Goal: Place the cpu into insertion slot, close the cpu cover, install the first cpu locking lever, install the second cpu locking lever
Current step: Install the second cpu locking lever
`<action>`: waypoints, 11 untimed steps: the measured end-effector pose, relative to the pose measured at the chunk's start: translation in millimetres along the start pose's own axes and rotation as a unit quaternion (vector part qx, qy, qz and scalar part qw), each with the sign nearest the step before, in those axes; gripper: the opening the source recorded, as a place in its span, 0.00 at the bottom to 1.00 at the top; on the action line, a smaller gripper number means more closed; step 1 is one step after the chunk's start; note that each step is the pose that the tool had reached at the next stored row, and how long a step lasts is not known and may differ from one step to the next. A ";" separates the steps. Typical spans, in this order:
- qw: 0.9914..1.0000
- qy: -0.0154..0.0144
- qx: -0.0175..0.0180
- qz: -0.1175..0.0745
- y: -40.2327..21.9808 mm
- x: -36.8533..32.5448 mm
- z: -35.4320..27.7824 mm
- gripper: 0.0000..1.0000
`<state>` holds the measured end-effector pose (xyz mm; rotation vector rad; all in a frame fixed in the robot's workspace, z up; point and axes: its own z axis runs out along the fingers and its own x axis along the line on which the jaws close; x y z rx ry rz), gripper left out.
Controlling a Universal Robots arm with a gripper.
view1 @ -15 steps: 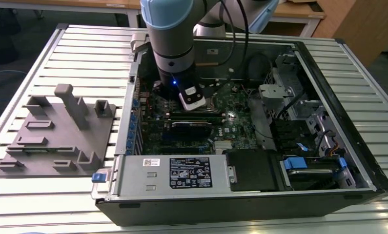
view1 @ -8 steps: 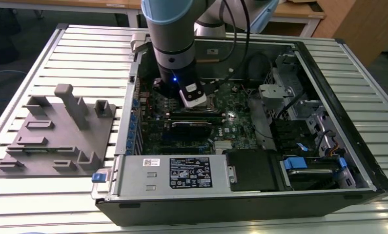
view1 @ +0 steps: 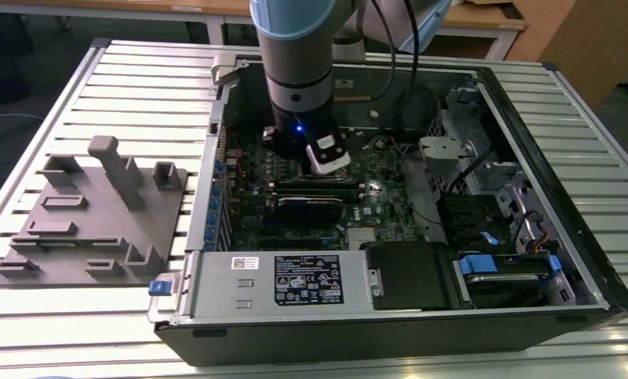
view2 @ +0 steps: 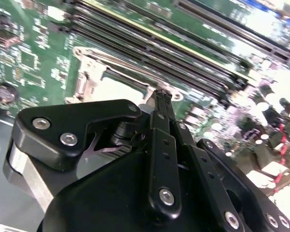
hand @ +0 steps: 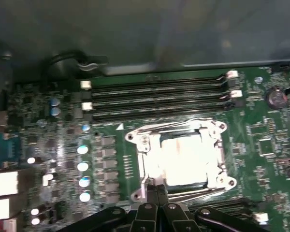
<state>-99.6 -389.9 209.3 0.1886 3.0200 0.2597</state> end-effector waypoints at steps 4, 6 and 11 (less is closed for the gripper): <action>1.000 0.000 0.000 0.001 1.3 -10.0 1.4 0.11; 1.000 0.001 0.001 0.001 1.9 -13.3 2.1 0.11; 1.000 0.002 0.005 0.001 9.4 -16.3 4.6 0.11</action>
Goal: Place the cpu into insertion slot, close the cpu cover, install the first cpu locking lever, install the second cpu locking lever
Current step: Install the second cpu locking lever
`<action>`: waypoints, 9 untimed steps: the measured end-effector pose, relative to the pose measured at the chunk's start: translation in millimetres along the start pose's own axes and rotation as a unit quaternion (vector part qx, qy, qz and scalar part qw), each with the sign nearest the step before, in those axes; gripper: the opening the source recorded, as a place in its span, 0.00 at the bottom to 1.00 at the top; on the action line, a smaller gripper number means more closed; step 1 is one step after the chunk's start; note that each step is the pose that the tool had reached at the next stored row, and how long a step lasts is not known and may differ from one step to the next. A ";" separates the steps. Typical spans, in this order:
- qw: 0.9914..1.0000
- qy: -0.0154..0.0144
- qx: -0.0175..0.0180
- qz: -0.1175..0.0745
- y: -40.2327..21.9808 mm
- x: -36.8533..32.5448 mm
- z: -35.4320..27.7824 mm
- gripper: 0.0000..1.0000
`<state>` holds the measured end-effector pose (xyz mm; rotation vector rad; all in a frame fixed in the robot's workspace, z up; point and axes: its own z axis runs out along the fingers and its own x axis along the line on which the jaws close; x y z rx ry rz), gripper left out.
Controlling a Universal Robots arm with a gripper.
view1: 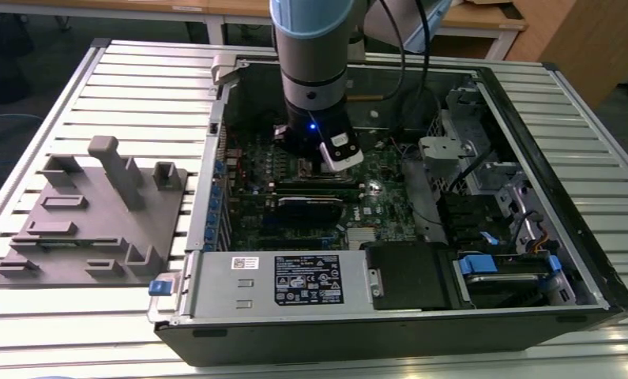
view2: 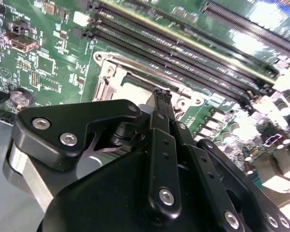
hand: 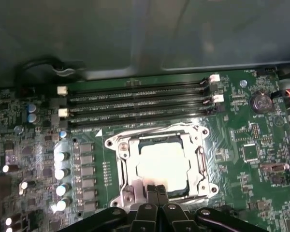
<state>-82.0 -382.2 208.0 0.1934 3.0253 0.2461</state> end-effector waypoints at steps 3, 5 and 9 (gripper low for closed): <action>1.000 0.000 0.007 -0.001 5.4 -0.8 1.1 0.11; 1.000 0.000 0.014 -0.001 8.2 -1.4 1.8 0.11; 1.000 0.001 0.029 -0.002 14.5 -2.7 3.0 0.11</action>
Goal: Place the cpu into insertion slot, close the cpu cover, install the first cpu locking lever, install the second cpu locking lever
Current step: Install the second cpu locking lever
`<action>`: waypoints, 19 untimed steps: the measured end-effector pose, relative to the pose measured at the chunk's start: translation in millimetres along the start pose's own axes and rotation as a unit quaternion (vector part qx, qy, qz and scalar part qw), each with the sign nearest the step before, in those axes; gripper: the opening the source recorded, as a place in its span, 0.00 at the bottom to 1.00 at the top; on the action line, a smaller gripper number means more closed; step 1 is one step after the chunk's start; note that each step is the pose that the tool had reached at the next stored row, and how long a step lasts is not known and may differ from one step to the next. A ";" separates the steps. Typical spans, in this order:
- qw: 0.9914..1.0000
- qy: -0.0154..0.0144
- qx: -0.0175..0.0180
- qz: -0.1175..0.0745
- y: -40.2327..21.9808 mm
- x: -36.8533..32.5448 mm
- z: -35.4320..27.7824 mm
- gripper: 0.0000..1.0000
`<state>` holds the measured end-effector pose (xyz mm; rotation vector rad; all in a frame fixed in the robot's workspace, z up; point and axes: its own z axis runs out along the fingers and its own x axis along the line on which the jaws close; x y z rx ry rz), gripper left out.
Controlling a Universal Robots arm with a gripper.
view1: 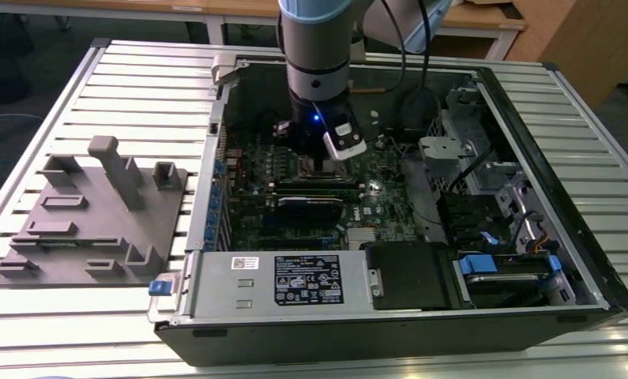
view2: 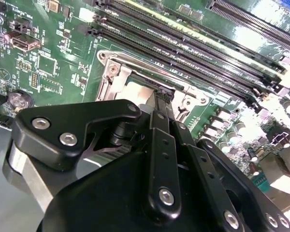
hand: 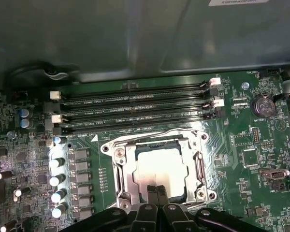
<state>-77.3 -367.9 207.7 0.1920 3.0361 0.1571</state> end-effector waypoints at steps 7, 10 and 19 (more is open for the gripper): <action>1.000 0.001 0.002 0.000 11.1 -4.5 1.7 0.11; 1.000 0.001 0.003 0.000 13.0 -6.6 2.1 0.11; 1.000 0.002 0.003 0.000 16.7 -7.7 -4.2 0.11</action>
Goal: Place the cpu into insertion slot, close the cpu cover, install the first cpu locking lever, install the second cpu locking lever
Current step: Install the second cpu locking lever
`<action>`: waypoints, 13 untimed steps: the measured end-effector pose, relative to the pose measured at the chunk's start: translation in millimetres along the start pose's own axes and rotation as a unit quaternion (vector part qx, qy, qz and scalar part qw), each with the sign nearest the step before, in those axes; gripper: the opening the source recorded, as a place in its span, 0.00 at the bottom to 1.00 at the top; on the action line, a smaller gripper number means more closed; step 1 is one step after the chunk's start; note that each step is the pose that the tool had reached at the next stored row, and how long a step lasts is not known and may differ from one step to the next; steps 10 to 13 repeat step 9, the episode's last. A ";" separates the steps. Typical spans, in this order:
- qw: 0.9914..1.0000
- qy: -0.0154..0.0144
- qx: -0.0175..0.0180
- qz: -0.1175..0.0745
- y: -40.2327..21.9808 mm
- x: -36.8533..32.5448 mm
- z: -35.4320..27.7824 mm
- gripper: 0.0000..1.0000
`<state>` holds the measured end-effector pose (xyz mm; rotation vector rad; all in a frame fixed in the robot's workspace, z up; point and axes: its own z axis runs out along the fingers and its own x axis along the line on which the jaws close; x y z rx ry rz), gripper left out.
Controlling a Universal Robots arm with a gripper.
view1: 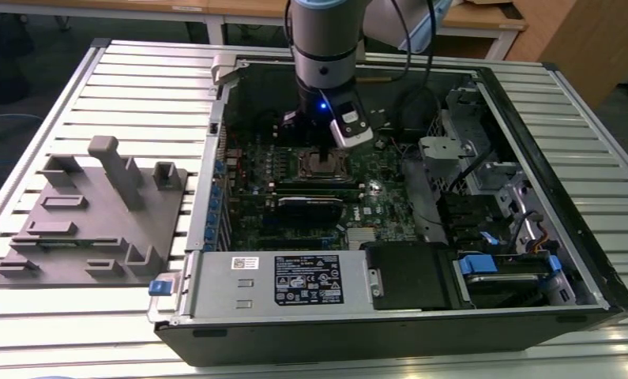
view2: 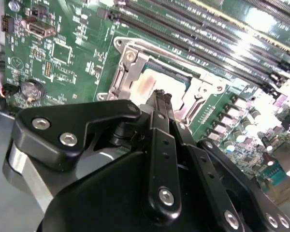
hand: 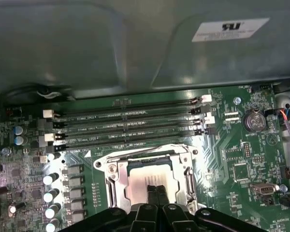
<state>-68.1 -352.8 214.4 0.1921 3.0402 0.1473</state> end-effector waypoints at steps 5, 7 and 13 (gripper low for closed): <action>1.000 0.000 0.000 0.000 1.3 0.2 0.0 0.11; 1.000 0.000 0.000 0.000 1.3 0.2 0.1 0.11; 1.000 0.000 0.000 0.000 1.3 0.2 0.1 0.11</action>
